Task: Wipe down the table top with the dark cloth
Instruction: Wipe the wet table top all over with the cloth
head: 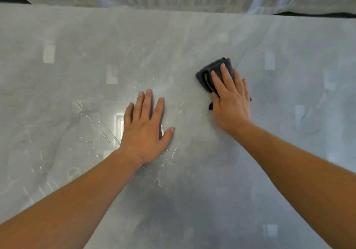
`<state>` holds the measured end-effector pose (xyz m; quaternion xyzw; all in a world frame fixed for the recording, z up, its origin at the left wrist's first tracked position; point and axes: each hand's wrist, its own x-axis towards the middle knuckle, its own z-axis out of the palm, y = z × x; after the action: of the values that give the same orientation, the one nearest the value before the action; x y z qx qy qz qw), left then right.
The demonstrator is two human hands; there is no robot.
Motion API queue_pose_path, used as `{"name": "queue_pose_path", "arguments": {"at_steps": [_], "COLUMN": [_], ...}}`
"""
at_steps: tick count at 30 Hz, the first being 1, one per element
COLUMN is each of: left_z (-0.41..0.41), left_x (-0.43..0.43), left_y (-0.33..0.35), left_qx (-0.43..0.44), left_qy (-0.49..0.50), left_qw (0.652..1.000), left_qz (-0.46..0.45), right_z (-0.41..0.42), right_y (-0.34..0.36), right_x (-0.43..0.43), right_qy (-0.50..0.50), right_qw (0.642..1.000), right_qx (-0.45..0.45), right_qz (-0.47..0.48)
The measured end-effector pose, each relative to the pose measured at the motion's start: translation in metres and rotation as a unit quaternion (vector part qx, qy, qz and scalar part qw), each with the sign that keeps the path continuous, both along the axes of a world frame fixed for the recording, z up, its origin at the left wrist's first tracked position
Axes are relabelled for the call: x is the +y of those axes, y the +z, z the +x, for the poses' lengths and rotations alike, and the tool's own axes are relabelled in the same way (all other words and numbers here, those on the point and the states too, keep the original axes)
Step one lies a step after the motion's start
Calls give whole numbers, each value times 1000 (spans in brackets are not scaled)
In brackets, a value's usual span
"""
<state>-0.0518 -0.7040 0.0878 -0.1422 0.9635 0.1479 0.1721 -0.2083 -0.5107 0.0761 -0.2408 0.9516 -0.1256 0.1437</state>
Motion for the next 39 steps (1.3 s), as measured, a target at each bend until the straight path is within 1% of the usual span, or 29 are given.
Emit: {"name": "queue_pose_path", "arguments": {"at_steps": [2, 3, 4, 7, 9, 11, 13, 15, 17, 19, 22, 24, 25, 26, 29, 30, 31, 32, 34, 36, 37, 38, 39], "left_z": [0, -1, -1, -6, -14, -25, -38, -49, -57, -61, -62, -61, -60, -60, -60, -61, -60, -60, -59, -59, -58, -58, -57], "left_x": [1, 1, 1, -1, -7, -19, -33, -48, -64, -78, -90, -91, -91, -91, -91, -92, -93, -93, -95, -97, -99, -99, -100], "left_y": [0, 2, 3, 8, 9, 9, 7, 5, 4, 3, -1, -2, -3, -4, -5, -6, -6, -6, -5, -5, -6, -6, -7], "left_qx": [1, 1, 2, 13, 24, 28, 25, 20, 16, 6, -4, 2, 6, 11, 28, 33, 36, 38, 40, 42, 46, 51, 54], "left_qy": [4, 8, 14, 27, 19, 14, 21, 32, 42, 45, 29, 21, 24, 29, 41, 42, 42, 42, 39, 33, 30, 26, 22], "left_qw": [1000, 1000, 1000, 999, 999, 999, 999, 999, 999, 998, 999, 999, 999, 999, 999, 999, 998, 998, 998, 999, 998, 998, 998], "left_qz": [4, 9, 15, 37, 36, 26, 14, -4, -23, -34, -38, -36, -31, -25, -12, -9, -4, 0, 4, 4, 4, 2, -1], "right_z": [-5, 1, 11, 35, 22, -4, -33, -54, -57, -41, -17, -30, -43, -58, -85, -83, -76, -65, -43, -42, -52, -65, -77], "right_y": [0, 0, 1, 1, -2, -2, -2, -2, -5, -7, -7, -6, -5, -6, -8, -8, -7, -6, -5, -2, -2, -2, -2], "right_x": [-15, -18, -17, 1, 10, 3, -17, -42, -61, -68, -57, -52, -55, -61, -94, -105, -112, -115, -109, -100, -100, -104, -112], "right_qy": [-53, -51, -26, 108, 151, 119, 26, -50, -71, -20, 109, 142, 132, 100, -48, -73, -70, -38, 73, 152, 163, 150, 111], "right_qw": [999, 999, 1000, 994, 988, 993, 1000, 999, 997, 999, 994, 990, 991, 995, 998, 997, 997, 999, 997, 988, 986, 989, 994], "right_qx": [-6, -1, 7, 14, 8, 6, 3, 3, 15, 30, 25, 17, 21, 27, 27, 27, 27, 26, 29, 15, 13, 16, 19], "right_qz": [-1, -2, -5, -2, 0, 7, 3, -9, -12, -8, 4, 2, 4, 7, 2, 1, 1, 2, 13, 18, 15, 14, 14]}}
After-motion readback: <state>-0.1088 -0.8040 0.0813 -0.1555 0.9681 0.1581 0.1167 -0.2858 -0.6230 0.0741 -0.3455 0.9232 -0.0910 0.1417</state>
